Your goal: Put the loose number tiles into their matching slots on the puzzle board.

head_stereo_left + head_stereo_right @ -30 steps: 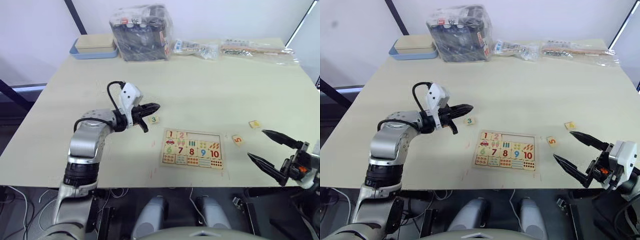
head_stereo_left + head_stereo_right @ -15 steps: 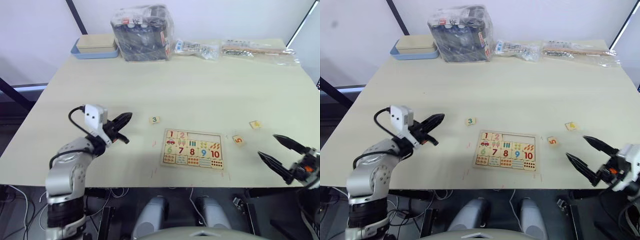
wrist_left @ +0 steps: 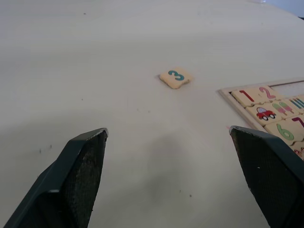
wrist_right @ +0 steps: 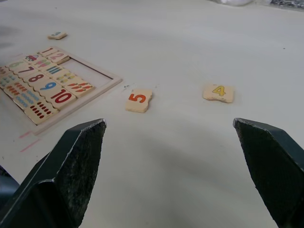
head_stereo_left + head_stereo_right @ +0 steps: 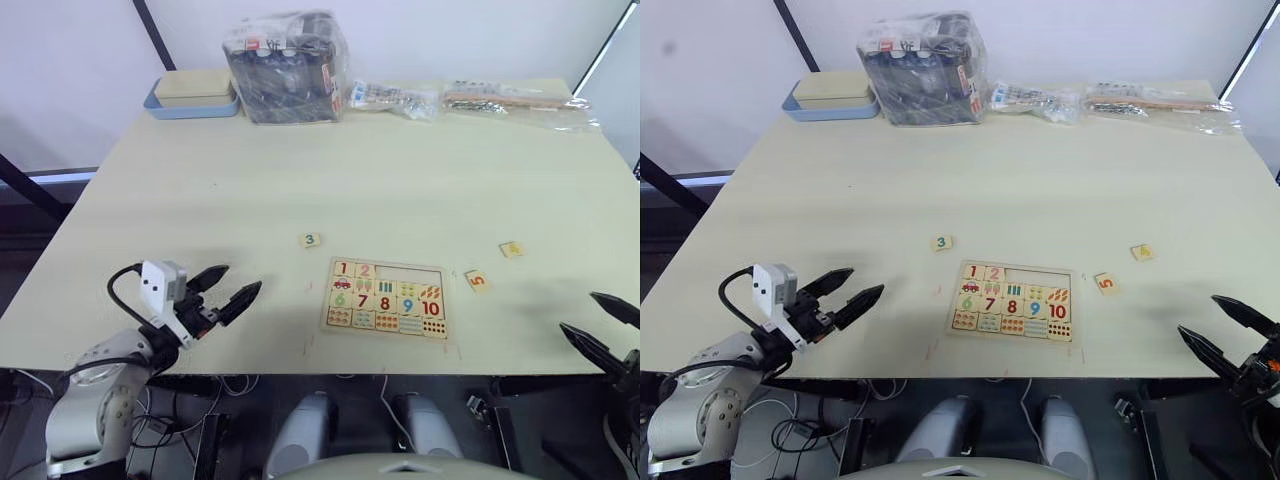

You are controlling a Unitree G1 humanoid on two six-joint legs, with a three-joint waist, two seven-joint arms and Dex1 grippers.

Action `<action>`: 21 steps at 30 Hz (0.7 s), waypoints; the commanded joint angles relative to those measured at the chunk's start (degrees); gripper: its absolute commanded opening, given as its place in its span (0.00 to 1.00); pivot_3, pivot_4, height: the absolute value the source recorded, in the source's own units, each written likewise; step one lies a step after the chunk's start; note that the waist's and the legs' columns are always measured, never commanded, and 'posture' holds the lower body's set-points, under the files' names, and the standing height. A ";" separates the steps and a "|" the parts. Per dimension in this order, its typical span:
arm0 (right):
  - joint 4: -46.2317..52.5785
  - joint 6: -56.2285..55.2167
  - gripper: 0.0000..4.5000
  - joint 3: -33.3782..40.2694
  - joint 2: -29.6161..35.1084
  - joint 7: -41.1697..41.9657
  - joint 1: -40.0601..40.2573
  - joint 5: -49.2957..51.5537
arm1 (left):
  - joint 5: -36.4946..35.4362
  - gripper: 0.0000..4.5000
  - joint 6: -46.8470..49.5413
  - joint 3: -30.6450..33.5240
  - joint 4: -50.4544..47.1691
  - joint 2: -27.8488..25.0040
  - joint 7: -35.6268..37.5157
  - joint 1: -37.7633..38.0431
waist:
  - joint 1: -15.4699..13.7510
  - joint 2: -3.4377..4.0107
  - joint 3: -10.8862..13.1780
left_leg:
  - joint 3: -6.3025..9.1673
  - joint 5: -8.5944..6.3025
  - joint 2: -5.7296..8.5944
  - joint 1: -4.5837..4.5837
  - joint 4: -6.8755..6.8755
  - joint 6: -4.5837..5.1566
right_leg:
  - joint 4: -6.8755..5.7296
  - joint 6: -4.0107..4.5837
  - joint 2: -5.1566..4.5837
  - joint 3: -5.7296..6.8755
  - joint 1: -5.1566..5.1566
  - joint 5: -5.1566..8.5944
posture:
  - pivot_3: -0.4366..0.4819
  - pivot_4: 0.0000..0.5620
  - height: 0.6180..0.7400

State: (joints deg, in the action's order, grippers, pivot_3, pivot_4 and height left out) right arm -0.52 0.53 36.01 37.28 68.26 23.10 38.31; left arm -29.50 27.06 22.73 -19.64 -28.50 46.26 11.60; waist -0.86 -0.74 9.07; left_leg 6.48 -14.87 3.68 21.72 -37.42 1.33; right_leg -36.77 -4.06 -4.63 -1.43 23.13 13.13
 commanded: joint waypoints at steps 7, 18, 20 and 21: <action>5.56 -0.24 1.00 1.41 0.05 -0.39 0.72 1.47 | -0.50 0.97 -3.37 -0.81 1.37 -4.06 2.62 -2.89 | 0.01 0.04 -0.02 | 0.00 0.00 0.00 0.00 0.01 0.00 | 0.00 0.15 -0.04 0.01 0.00 0.09 | 0.48 0.27 1.00; 22.19 3.85 1.00 -0.90 -1.28 -0.87 4.03 6.80 | 6.39 0.97 -10.28 -14.23 24.07 -17.95 20.94 -26.95 | -0.01 0.08 -0.04 | 0.10 0.00 0.02 0.03 0.03 0.00 | 0.02 -0.04 0.06 0.15 0.01 -0.02 | 0.48 0.27 1.00; 23.31 4.82 1.00 -0.65 -0.46 0.62 4.53 8.15 | 8.97 0.97 -11.32 -18.40 28.90 -18.54 24.04 -32.91 | 0.06 0.08 -0.04 | 0.07 0.00 0.04 0.02 0.03 0.00 | 0.02 -0.04 0.05 0.12 0.01 -0.02 | 0.48 0.27 1.00; 23.71 4.80 1.00 -0.64 -0.14 1.20 4.30 8.46 | 10.73 0.97 -12.07 -20.75 31.26 -18.39 25.38 -36.09 | 0.07 0.07 -0.03 | 0.05 0.00 0.04 0.02 0.03 0.00 | 0.03 -0.05 0.05 0.11 0.01 -0.03 | 0.48 0.27 1.00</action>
State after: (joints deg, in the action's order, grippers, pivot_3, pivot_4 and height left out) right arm 20.80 5.08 34.14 36.16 68.12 27.38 44.56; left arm -21.43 17.21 5.43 8.44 -46.24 68.55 -20.52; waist -0.79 -0.68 9.04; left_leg 6.55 -14.87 3.73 21.75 -37.39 1.33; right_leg -36.73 -4.12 -4.57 -1.30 23.13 13.11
